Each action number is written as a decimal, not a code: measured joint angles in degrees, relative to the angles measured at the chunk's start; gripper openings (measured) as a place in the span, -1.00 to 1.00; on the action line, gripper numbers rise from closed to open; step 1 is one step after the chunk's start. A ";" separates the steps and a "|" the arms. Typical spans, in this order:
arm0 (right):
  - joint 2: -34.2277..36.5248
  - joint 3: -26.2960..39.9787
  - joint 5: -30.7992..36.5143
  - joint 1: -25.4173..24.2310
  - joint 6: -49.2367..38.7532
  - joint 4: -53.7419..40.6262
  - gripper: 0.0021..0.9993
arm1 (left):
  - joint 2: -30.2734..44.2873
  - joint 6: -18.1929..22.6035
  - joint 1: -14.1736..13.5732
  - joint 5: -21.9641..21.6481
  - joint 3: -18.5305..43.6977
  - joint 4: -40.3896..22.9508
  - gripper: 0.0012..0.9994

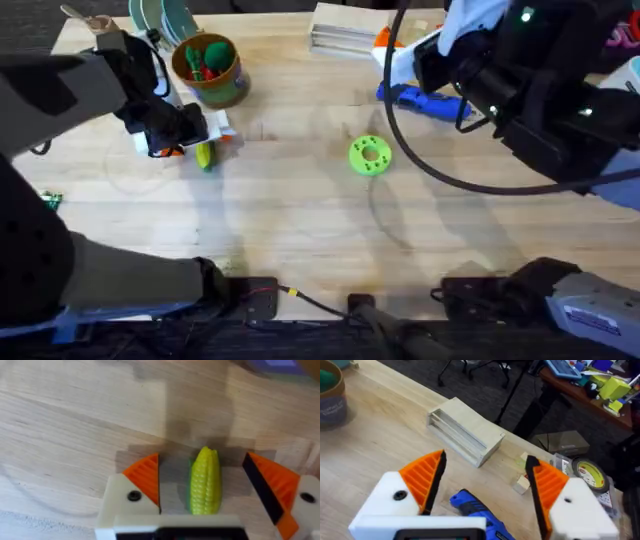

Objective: Pick up the gripper from the table and insert it into the empty holder that is missing its gripper. Then pick up a screw, insert it into the mounting hole, and use the screwdriver to tighten it. Finally, clean up the table by picking up the vegetable and placing it into the bucket.

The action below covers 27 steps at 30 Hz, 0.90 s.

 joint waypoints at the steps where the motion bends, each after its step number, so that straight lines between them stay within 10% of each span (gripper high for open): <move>1: 0.00 0.00 0.00 0.00 0.00 -0.01 0.98 | -0.20 0.01 0.00 0.07 -0.28 0.38 0.96; 12: 0.00 0.00 0.00 0.00 -0.17 0.01 0.99 | -0.95 0.36 0.22 -0.27 -1.42 0.92 0.14; 18: 0.00 0.00 0.00 0.00 -0.17 0.01 0.99 | -1.49 0.41 0.24 0.79 -1.46 0.51 -0.93; 27: 0.00 0.00 0.02 -0.02 -0.17 0.01 0.99 | -3.83 0.37 0.08 3.09 -1.40 -3.01 -0.95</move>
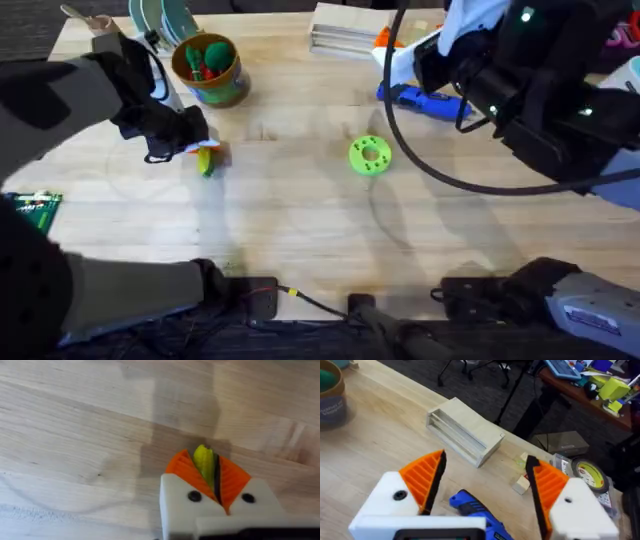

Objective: Pick up the gripper from the table and insert it into the empty holder that is missing its gripper. Then pick up a screw, insert it into the mounting hole, and use the screwdriver to tighten it. Finally, clean up the table by picking up the vegetable and placing it into the bucket.

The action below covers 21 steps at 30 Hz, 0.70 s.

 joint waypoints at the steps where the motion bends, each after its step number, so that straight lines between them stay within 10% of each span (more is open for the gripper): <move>1: 0.00 0.00 0.00 0.00 0.00 0.00 0.99 | -0.96 -0.02 -0.03 0.17 0.08 -0.39 -0.95; 10: -0.01 0.00 0.00 0.00 0.00 0.00 0.99 | -10.30 -0.02 -0.03 1.01 7.05 -1.15 -0.95; 21: 0.00 0.00 0.00 0.00 0.00 0.01 0.98 | -11.05 -8.43 -0.10 1.19 8.20 20.91 -0.95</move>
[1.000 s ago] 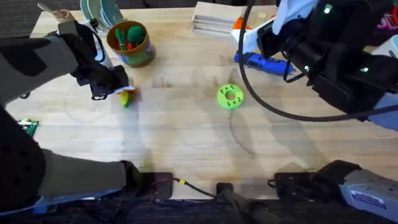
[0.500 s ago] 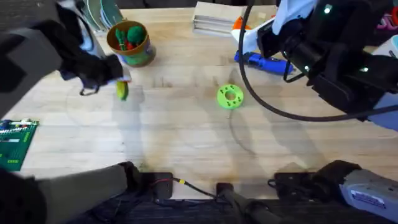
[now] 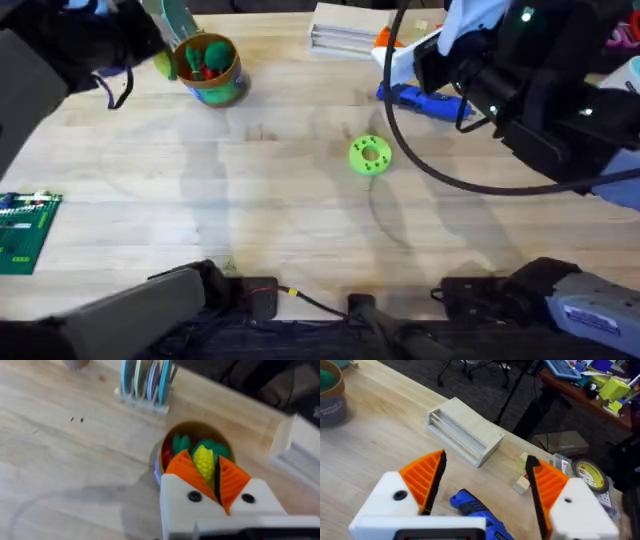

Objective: Pick up the gripper from the table and insert it into the empty holder that is missing its gripper. Then pick up a screw, insert it into the mounting hole, and use the screwdriver to tighten it. Finally, clean up the table by picking up the vegetable and placing it into the bucket.

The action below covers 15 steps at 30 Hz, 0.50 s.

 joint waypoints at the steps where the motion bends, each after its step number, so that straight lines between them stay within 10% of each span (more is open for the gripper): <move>1: 0.00 0.00 0.00 0.00 0.00 -0.01 0.98 | 0.75 -1.28 -0.02 0.00 0.00 1.99 -0.95; 15: 0.00 0.00 0.00 0.00 0.00 0.04 0.98 | 15.54 -14.62 -3.58 0.00 0.00 12.16 -0.95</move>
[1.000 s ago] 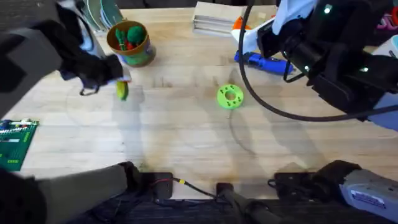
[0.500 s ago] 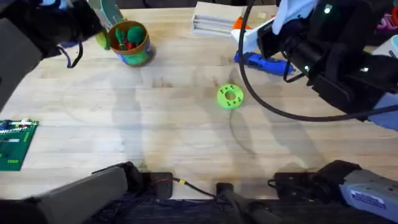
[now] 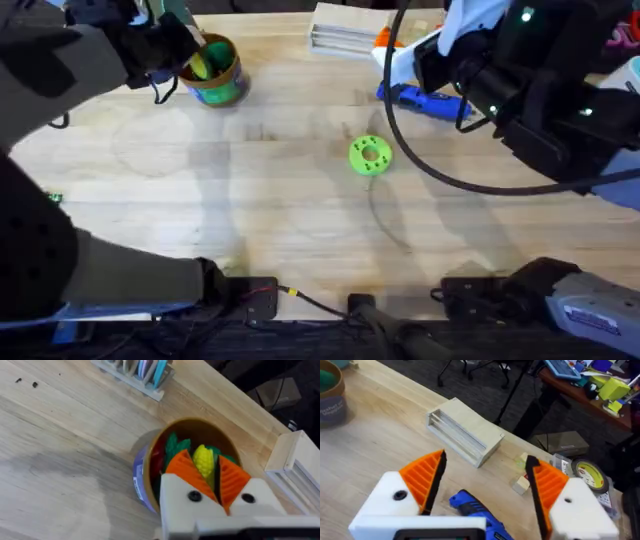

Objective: Pick up the gripper from the table and insert it into the empty holder that is missing its gripper. Then pick up a screw, insert it into the mounting hole, and use the screwdriver to tighten it. Finally, clean up the table by picking up the vegetable and placing it into the bucket.

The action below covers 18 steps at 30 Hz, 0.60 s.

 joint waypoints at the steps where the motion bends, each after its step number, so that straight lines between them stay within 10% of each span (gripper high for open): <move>1: 0.00 0.00 0.00 0.00 0.00 0.02 0.98 | 0.25 -0.20 -0.09 -0.01 0.00 0.22 -0.95; 4: 0.00 0.00 0.00 0.00 0.00 0.04 0.98 | 0.23 -0.59 -0.05 -0.11 0.00 1.26 -0.50; 9: 0.00 0.00 -0.02 0.00 0.00 0.44 0.98 | -0.15 -1.03 -0.05 -0.26 0.00 1.28 0.90; 18: 0.00 0.00 0.00 0.00 0.02 2.25 0.99 | -6.92 4.04 -0.33 -0.24 0.00 -0.22 0.99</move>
